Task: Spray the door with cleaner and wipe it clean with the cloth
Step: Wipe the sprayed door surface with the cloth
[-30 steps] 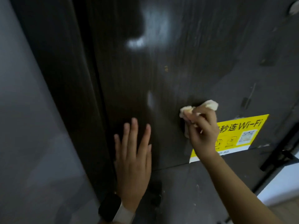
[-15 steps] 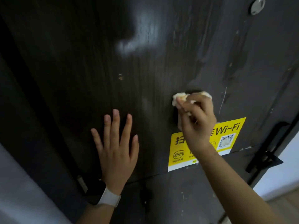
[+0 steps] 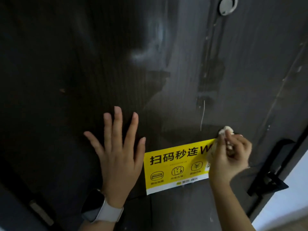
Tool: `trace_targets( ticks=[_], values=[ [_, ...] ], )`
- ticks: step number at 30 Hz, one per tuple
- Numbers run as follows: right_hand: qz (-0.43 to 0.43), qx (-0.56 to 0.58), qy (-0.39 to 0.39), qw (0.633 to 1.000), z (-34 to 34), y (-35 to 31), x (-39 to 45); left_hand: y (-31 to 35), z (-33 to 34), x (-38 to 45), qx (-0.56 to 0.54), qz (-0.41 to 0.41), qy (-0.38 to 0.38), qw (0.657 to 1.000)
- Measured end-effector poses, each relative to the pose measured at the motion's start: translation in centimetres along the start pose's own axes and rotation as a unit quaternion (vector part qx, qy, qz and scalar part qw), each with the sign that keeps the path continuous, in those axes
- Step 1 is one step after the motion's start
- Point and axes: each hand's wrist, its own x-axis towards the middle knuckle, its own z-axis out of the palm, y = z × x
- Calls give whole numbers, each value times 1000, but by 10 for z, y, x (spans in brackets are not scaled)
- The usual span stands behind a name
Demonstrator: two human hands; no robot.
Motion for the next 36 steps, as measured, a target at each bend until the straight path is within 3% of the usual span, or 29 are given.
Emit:
trace_targets(
  ticks=[2, 6, 9, 11, 15, 17, 18, 21, 23, 25, 29, 34, 36],
  values=[
    [-23, 14, -22, 999, 8, -11, -18, 1, 3, -1, 9, -3, 7, 1000],
    [-95, 29, -177, 979, 21, -38, -70, -1, 4, -1, 24, 6, 10, 1000],
    [-139, 27, -224, 964, 15, -31, -64, -3, 3, -1, 20, 10, 9, 1000],
    [-111, 13, -192, 975, 4, -19, -43, -2, 4, 0, 22, 13, 6, 1000],
    [51, 6, 4, 999, -5, 1, 5, -3, 3, -1, 30, 14, 1, 999],
    [60, 18, 42, 997, 6, -13, 3, -2, 2, 0, 25, 15, -4, 1000],
    [34, 26, 26, 999, 15, -27, -6, -2, 2, 0, 21, 16, -5, 1000],
    [-61, 45, -151, 986, 34, -70, -50, -3, 1, -1, 19, 18, -7, 1000],
    [-99, 14, -213, 972, 33, -75, -57, -5, -1, -2, 19, 20, -13, 1000],
    [-71, 0, -196, 978, 23, -62, -40, -6, -1, -1, 21, 26, -16, 999],
    [30, 3, -85, 996, 9, -49, -4, -5, -1, -3, 18, 20, -12, 1000],
    [-48, -28, -223, 973, -1, -53, -32, 4, -9, 1, -28, -10, -19, 999],
    [-65, -27, -219, 973, 3, -58, -18, 14, -11, 2, -50, -17, -7, 999]
  ],
)
